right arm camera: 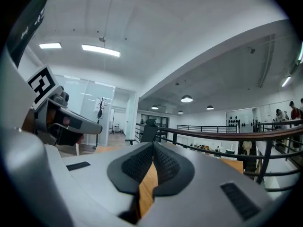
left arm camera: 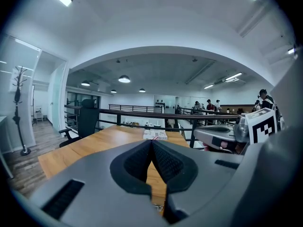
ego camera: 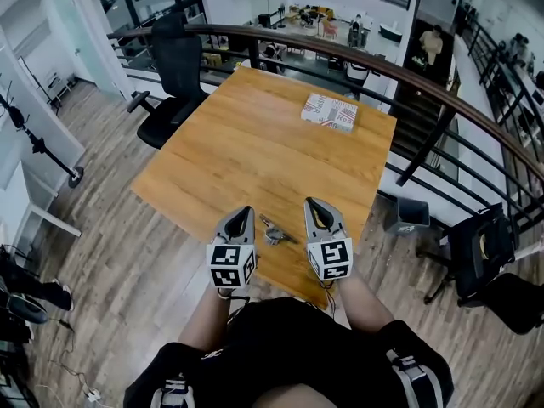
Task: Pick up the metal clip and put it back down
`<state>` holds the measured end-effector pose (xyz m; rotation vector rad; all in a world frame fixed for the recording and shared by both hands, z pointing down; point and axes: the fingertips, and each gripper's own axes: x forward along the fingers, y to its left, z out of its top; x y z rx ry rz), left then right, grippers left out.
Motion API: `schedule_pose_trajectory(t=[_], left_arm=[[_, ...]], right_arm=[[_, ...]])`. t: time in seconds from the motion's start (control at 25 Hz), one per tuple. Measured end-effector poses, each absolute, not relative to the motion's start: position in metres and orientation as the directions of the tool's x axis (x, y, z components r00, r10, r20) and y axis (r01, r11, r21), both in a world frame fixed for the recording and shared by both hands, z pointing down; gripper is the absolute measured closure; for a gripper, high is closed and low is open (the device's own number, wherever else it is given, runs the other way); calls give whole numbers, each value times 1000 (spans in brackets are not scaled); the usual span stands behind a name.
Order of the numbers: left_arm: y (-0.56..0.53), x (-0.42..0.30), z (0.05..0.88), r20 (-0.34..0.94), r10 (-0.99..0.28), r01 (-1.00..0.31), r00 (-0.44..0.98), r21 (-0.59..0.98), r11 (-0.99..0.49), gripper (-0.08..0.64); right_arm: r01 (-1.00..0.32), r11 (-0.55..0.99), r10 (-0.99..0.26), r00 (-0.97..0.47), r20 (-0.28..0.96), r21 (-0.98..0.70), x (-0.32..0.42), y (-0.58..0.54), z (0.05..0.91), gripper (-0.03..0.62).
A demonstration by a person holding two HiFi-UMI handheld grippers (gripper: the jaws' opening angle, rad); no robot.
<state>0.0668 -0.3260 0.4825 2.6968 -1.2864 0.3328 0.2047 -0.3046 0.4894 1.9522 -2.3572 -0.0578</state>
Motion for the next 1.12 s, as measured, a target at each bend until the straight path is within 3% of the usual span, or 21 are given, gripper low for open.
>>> schedule_pose_trajectory(t=[0.24, 0.36, 0.56, 1.12], left_arm=[[-347, 44, 479, 246, -765, -794, 595, 32, -607, 549], [-353, 27, 483, 257, -779, -811, 572, 40, -583, 549], [-362, 0, 489, 266, -808, -845, 526, 51, -533, 549], [-372, -62, 505, 299, -859, -907, 416, 73, -414, 548]], right_arm=[[-959, 262, -964, -254, 81, 111, 173, -329, 506, 568], [-934, 334, -940, -322, 109, 124, 149, -339, 514, 460], [-891, 421, -898, -383, 219, 168, 117, -352, 544, 389], [-822, 530, -786, -385, 483, 207, 80, -365, 656, 349]])
